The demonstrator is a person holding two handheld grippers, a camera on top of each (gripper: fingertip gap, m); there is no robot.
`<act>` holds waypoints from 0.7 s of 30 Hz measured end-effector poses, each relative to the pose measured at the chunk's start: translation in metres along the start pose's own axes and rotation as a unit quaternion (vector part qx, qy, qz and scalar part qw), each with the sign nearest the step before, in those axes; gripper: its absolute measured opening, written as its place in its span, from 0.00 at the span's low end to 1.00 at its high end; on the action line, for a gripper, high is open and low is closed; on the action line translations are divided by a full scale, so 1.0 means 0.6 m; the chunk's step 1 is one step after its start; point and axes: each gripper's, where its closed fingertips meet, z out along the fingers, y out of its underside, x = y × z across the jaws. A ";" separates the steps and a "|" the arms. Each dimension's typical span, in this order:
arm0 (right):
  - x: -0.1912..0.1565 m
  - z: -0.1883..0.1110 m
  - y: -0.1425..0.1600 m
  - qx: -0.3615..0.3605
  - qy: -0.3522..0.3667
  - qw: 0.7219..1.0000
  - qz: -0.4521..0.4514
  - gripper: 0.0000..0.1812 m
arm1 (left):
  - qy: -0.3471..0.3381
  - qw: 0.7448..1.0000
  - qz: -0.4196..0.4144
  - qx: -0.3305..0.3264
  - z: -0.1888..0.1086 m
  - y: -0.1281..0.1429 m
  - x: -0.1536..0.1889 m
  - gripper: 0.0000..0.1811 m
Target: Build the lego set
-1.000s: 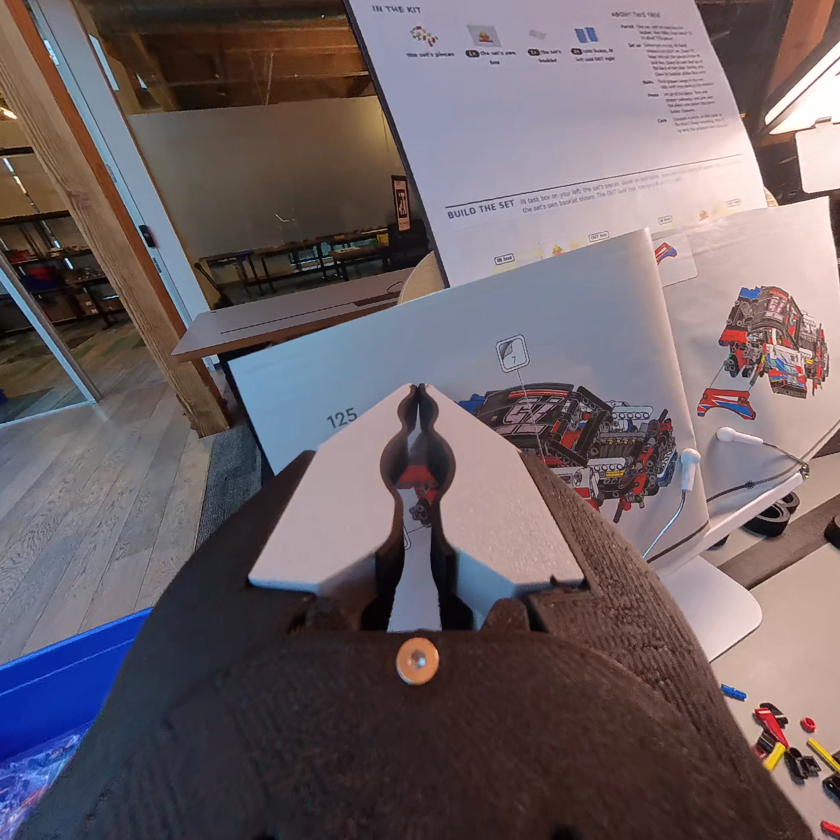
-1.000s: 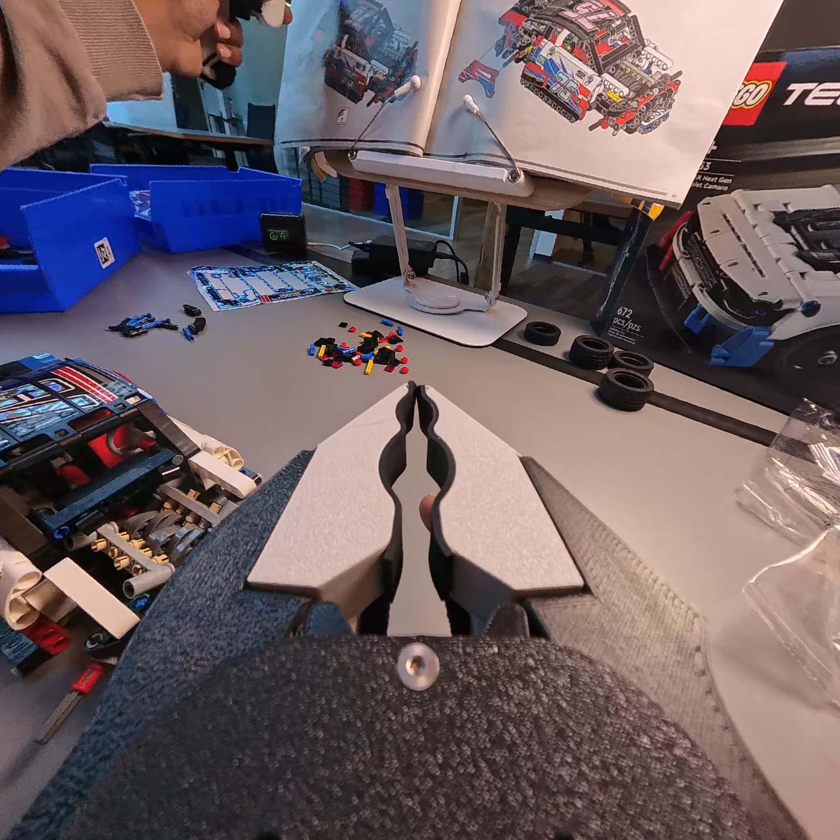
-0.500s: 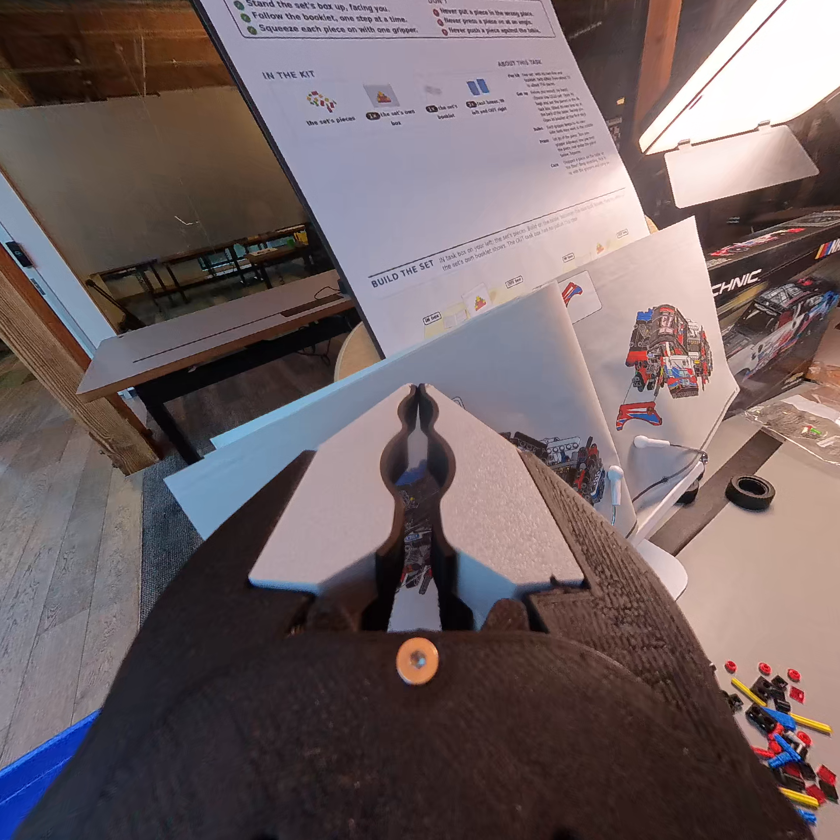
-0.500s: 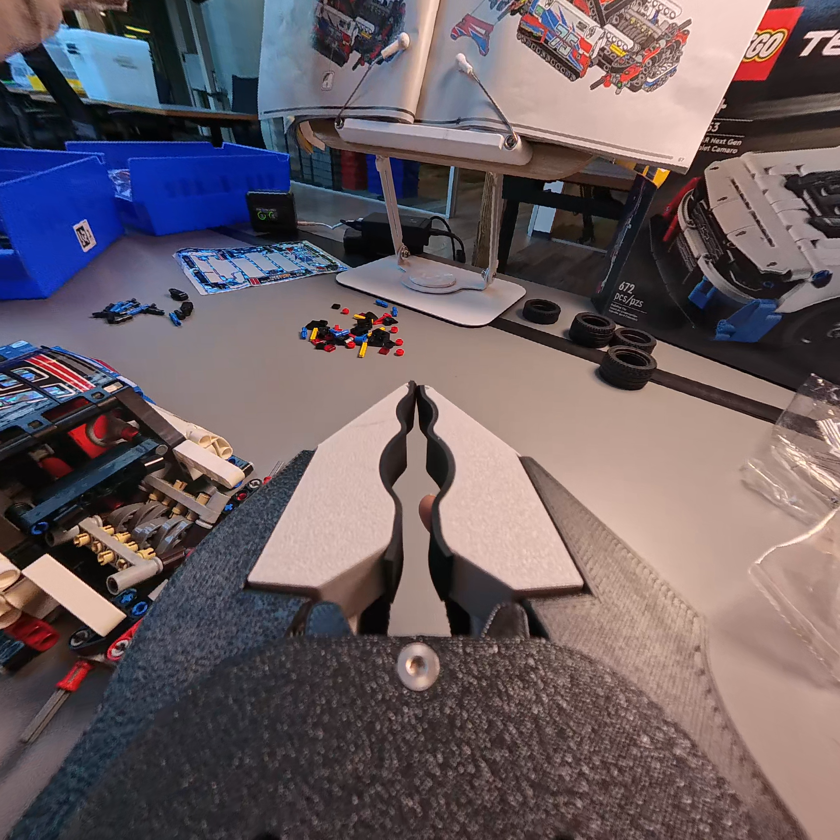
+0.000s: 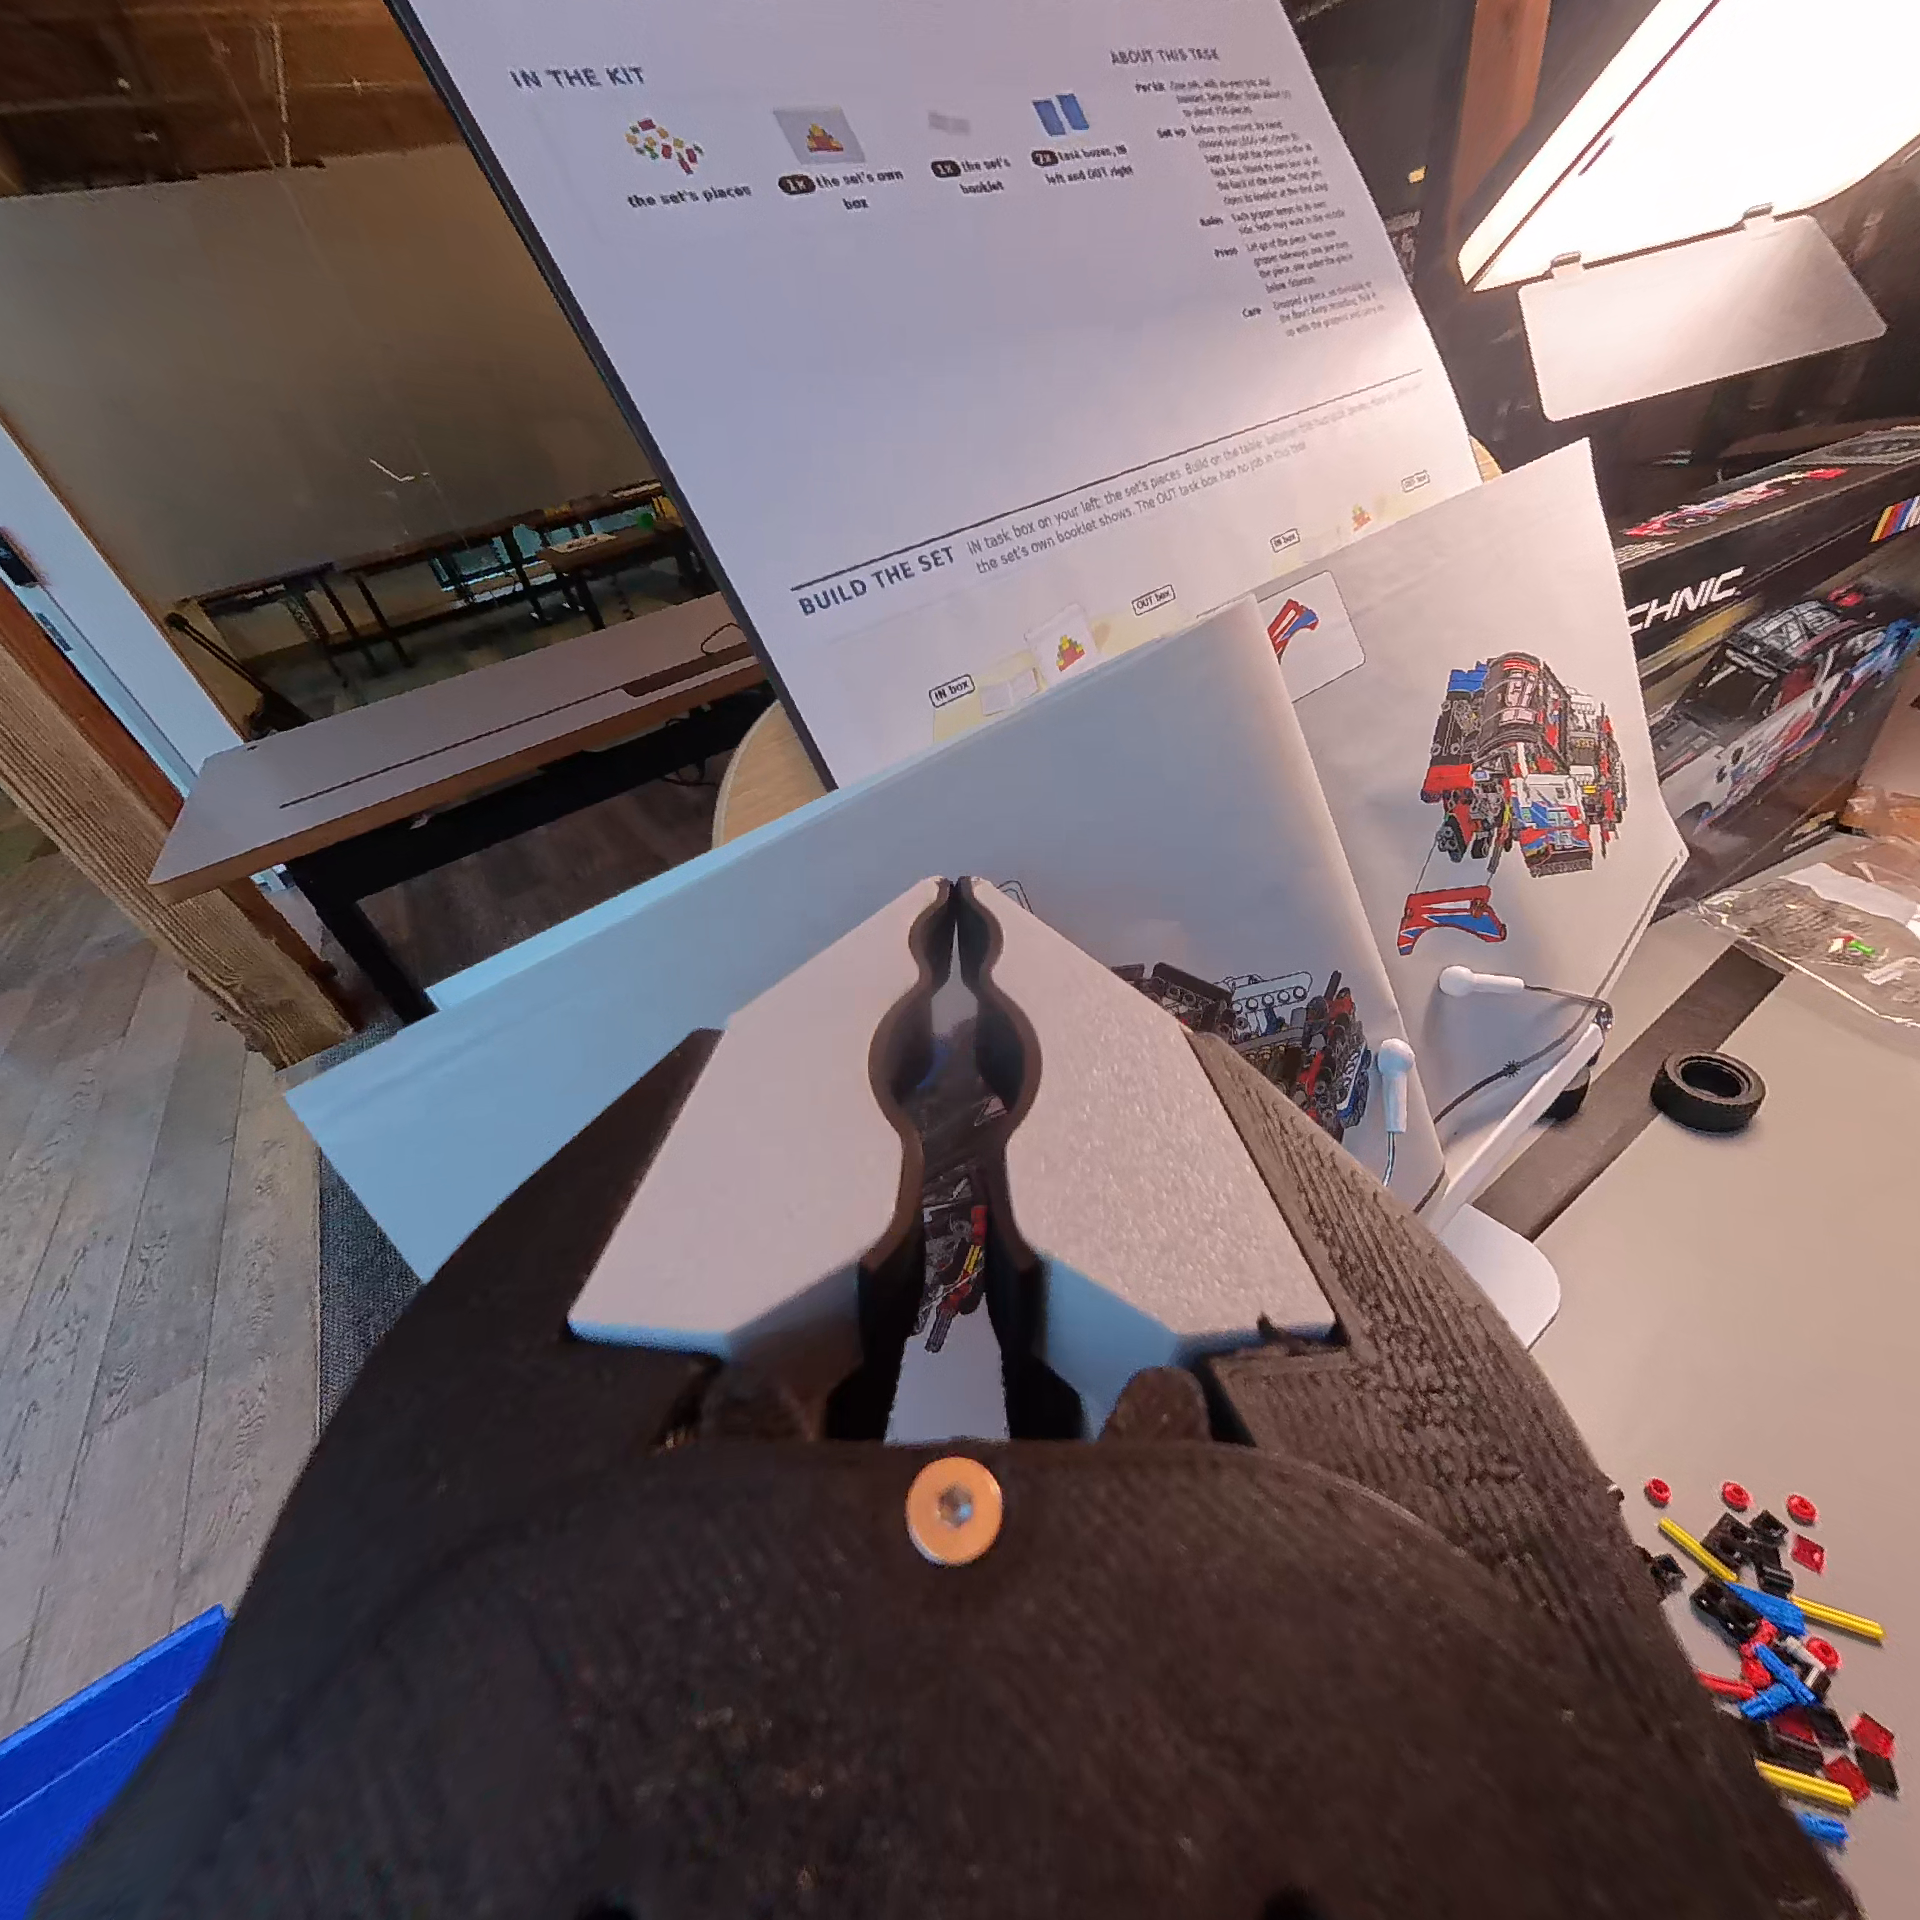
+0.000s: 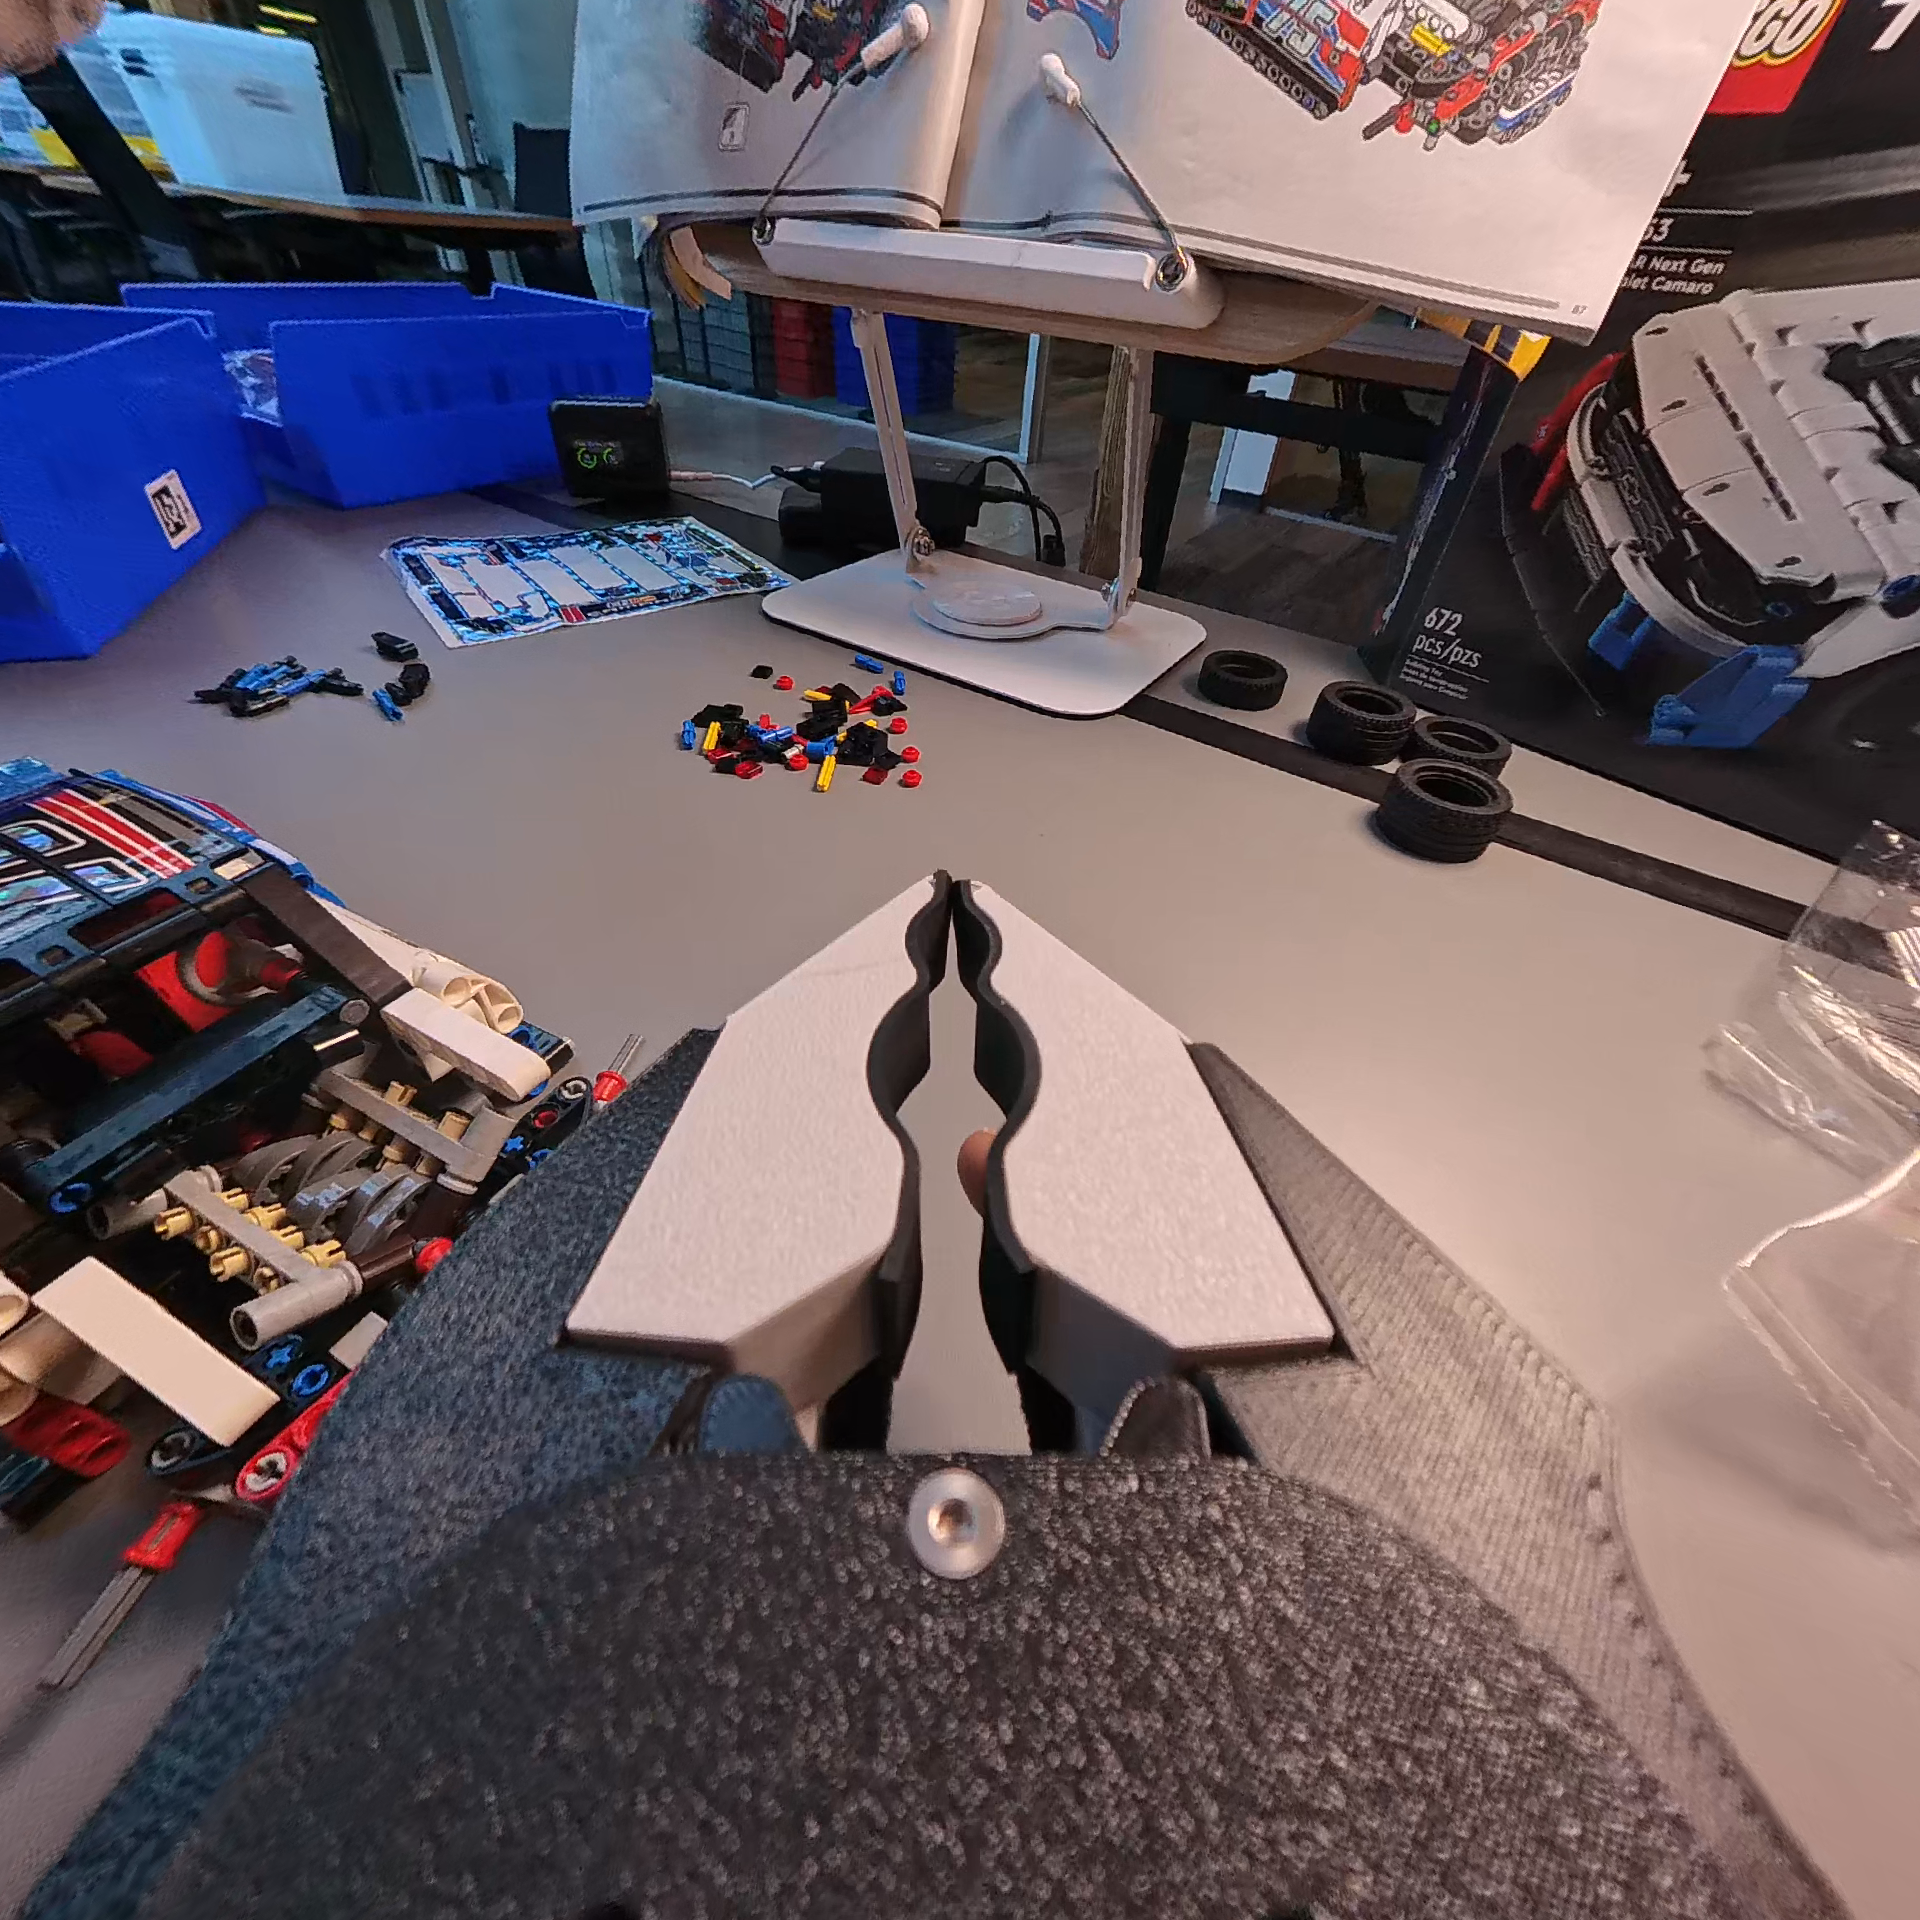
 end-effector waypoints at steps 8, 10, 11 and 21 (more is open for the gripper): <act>0.003 0.000 0.001 -0.002 -0.001 1.000 0.011 0.00 | -0.001 1.000 -0.008 -0.009 0.003 0.035 -0.002 0.00; 0.003 0.001 0.002 -0.003 -0.003 1.000 0.012 0.00 | -0.005 1.000 -0.009 -0.013 -0.004 0.052 -0.003 0.00; 0.002 0.001 0.002 -0.003 -0.004 1.000 0.012 0.00 | -0.009 1.000 -0.007 -0.016 -0.009 0.063 -0.005 0.00; 0.001 0.000 0.004 -0.007 -0.006 1.000 0.018 0.00 | -0.161 0.984 -0.066 -0.037 -0.075 0.188 -0.047 0.00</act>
